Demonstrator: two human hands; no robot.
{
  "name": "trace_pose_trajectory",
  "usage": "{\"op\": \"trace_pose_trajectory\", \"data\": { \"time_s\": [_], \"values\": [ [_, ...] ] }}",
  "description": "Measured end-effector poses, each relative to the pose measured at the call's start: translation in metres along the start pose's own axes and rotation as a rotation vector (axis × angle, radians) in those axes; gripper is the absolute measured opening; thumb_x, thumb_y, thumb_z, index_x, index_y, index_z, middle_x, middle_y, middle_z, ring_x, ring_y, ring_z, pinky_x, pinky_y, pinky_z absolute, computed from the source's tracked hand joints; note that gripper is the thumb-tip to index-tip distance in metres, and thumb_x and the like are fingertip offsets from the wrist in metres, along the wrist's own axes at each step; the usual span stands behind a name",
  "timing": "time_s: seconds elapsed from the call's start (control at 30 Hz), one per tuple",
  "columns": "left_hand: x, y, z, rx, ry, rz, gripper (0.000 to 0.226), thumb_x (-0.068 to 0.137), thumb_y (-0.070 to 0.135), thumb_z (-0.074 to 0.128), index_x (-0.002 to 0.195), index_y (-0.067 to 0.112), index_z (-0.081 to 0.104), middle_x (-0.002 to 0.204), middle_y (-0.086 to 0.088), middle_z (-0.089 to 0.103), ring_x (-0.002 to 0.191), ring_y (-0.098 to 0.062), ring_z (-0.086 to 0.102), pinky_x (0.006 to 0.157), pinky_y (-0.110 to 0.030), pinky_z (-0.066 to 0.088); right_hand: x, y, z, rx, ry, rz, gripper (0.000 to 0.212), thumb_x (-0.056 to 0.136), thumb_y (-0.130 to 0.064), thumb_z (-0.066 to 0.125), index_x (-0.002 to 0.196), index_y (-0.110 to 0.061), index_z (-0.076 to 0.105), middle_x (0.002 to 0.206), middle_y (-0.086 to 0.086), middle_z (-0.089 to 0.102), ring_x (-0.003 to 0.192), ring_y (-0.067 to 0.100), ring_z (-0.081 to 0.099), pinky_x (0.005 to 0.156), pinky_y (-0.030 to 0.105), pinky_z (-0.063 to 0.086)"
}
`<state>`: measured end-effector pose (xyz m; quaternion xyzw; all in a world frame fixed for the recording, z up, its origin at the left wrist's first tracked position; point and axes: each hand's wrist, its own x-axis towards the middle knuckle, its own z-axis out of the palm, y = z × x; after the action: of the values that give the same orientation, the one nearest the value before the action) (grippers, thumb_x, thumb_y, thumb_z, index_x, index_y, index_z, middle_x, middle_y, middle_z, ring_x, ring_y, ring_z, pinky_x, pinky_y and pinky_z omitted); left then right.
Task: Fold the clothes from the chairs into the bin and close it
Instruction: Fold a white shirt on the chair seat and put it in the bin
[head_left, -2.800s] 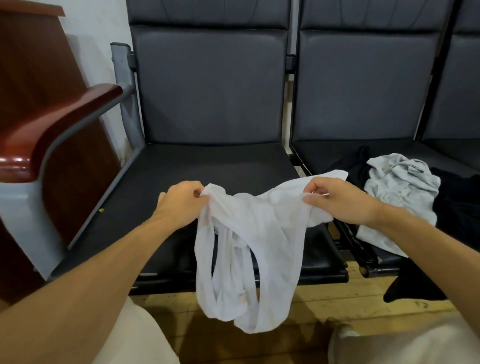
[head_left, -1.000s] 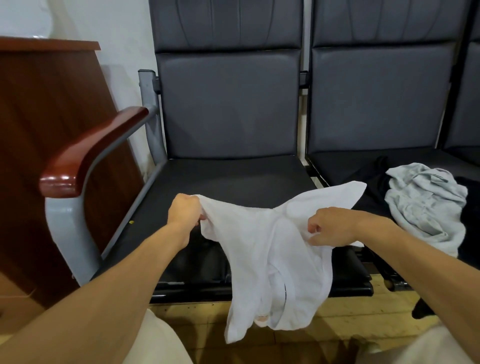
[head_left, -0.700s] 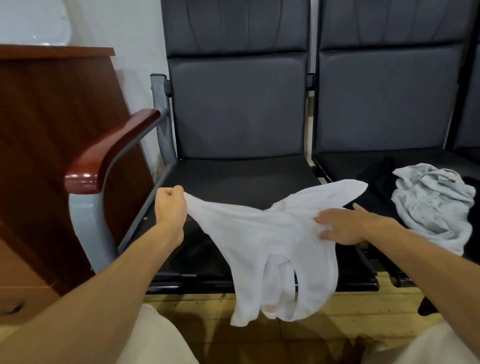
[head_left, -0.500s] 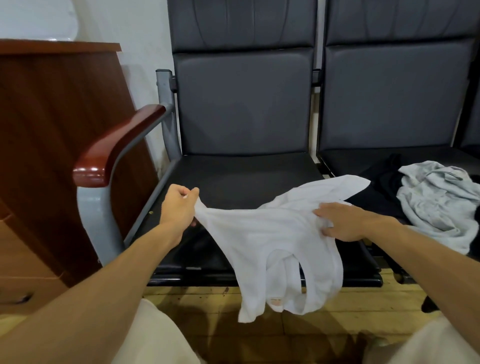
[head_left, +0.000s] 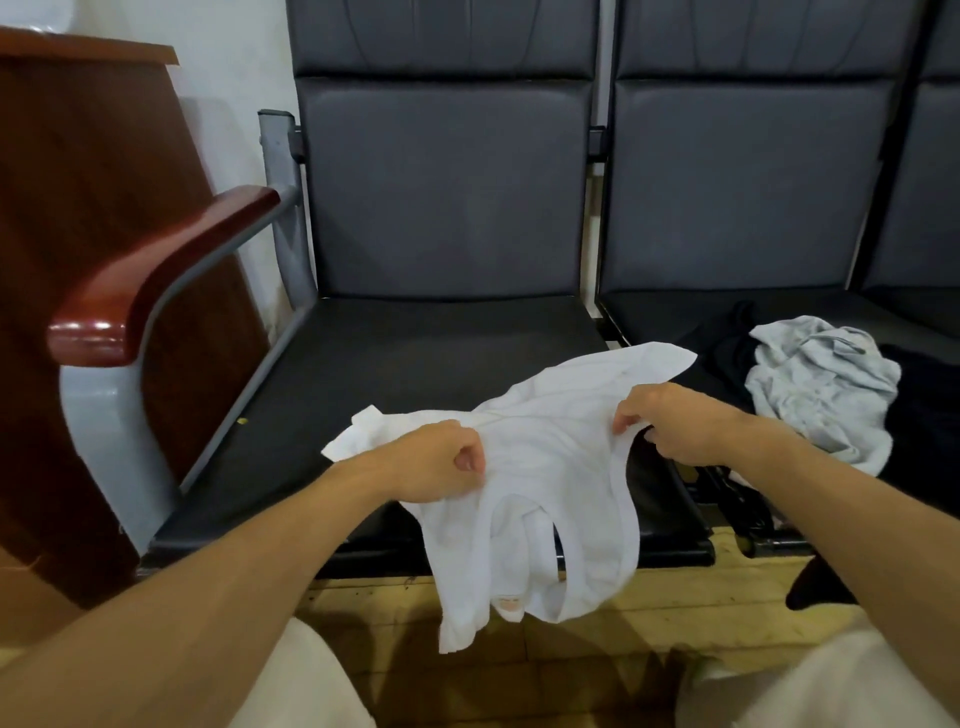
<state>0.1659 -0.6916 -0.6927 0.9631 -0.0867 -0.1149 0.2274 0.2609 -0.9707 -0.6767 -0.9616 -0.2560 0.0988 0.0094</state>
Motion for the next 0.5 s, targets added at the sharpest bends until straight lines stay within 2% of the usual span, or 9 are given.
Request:
{"op": "trace_pose_trajectory", "data": {
  "time_s": [0.07, 0.13, 0.2, 0.27, 0.33, 0.43, 0.5],
  "values": [
    [0.008, 0.003, 0.003, 0.002, 0.004, -0.033, 0.022, 0.091, 0.048, 0.057, 0.1, 0.028, 0.054, 0.1, 0.007, 0.045, 0.091, -0.009, 0.048, 0.081, -0.021, 0.042, 0.003, 0.004, 0.002, 0.021, 0.002, -0.038, 0.035, 0.09, -0.003, 0.055, 0.112, -0.027, 0.064, 0.111, -0.011, 0.051, 0.114, 0.015, 0.051, 0.101, 0.026, 0.039],
    [0.013, 0.005, 0.007, 0.029, -0.044, -0.101, 0.046, 0.085, 0.066, 0.053, 0.112, 0.03, 0.049, 0.111, 0.007, 0.04, 0.105, -0.013, 0.042, 0.096, -0.032, 0.04, 0.005, 0.006, 0.004, 0.051, 0.015, -0.07, 0.024, 0.09, -0.012, 0.061, 0.106, -0.03, 0.064, 0.107, -0.012, 0.05, 0.11, 0.015, 0.051, 0.101, 0.029, 0.041],
    [0.014, 0.007, 0.011, 0.17, -0.093, -0.109, 0.058, 0.082, 0.07, 0.053, 0.121, 0.028, 0.043, 0.116, 0.007, 0.035, 0.112, -0.016, 0.036, 0.099, -0.037, 0.035, 0.006, 0.006, 0.005, 0.064, 0.039, -0.085, 0.015, 0.09, -0.019, 0.065, 0.095, -0.032, 0.061, 0.105, -0.009, 0.052, 0.104, 0.015, 0.052, 0.097, 0.032, 0.044],
    [0.017, 0.006, 0.013, 0.228, -0.082, -0.089, 0.052, 0.085, 0.061, 0.057, 0.119, 0.026, 0.043, 0.116, 0.005, 0.035, 0.113, -0.018, 0.036, 0.097, -0.036, 0.033, 0.008, 0.005, 0.006, 0.065, 0.073, -0.08, 0.013, 0.089, -0.022, 0.065, 0.088, -0.033, 0.058, 0.101, -0.008, 0.053, 0.099, 0.016, 0.053, 0.091, 0.032, 0.047],
    [0.02, 0.003, 0.011, 0.198, -0.07, -0.106, 0.035, 0.089, 0.052, 0.056, 0.108, 0.025, 0.044, 0.112, 0.003, 0.037, 0.111, -0.019, 0.038, 0.093, -0.034, 0.035, 0.01, 0.004, 0.006, 0.054, 0.081, -0.077, 0.011, 0.09, -0.025, 0.065, 0.087, -0.033, 0.058, 0.098, -0.009, 0.053, 0.097, 0.016, 0.053, 0.088, 0.03, 0.046],
    [0.023, -0.009, 0.006, 0.151, -0.06, -0.19, 0.022, 0.094, 0.043, 0.052, 0.095, 0.023, 0.043, 0.108, 0.0, 0.04, 0.102, -0.019, 0.04, 0.091, -0.033, 0.038, 0.011, -0.001, 0.001, 0.11, 0.06, -0.106, 0.008, 0.093, -0.022, 0.061, 0.088, -0.028, 0.059, 0.095, -0.009, 0.058, 0.091, 0.013, 0.055, 0.079, 0.02, 0.043],
    [0.023, -0.015, 0.003, 0.177, -0.016, -0.246, 0.017, 0.097, 0.038, 0.049, 0.096, 0.021, 0.043, 0.111, -0.003, 0.043, 0.098, -0.019, 0.04, 0.09, -0.033, 0.038, 0.01, -0.006, -0.003, 0.179, 0.067, -0.132, 0.009, 0.095, -0.019, 0.058, 0.088, -0.025, 0.059, 0.092, -0.008, 0.061, 0.086, 0.011, 0.056, 0.071, 0.014, 0.04]
  ]
}}
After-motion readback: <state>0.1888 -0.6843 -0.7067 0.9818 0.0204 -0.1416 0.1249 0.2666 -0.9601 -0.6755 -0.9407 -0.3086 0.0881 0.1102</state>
